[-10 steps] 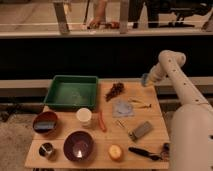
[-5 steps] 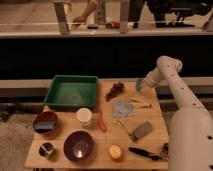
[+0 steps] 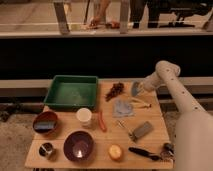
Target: Place banana in metal cup
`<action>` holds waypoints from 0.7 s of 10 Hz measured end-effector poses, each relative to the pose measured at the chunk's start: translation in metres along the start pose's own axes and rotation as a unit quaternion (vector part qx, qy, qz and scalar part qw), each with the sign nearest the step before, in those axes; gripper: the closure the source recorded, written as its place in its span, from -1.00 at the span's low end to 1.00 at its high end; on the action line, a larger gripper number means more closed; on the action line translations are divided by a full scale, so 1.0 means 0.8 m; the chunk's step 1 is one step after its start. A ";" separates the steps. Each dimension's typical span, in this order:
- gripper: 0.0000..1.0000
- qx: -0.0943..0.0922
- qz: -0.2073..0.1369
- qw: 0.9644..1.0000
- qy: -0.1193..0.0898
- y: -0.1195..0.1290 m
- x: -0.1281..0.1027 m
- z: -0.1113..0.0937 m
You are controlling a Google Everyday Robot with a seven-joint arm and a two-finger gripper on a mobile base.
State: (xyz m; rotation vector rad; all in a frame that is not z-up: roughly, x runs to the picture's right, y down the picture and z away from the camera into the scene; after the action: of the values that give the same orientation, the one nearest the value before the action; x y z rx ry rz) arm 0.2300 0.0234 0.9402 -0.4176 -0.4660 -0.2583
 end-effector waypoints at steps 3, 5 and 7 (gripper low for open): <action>-0.60 0.013 -0.035 0.999 -0.004 -0.004 -0.031 0.013; -0.60 0.027 -0.051 0.998 -0.011 -0.019 -0.052 0.013; -0.60 0.038 -0.070 0.997 -0.024 -0.030 -0.070 0.007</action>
State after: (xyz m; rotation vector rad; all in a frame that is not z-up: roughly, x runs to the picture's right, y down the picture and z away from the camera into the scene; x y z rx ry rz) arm 0.1713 0.0130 0.9257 -0.3184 -0.5515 -0.3652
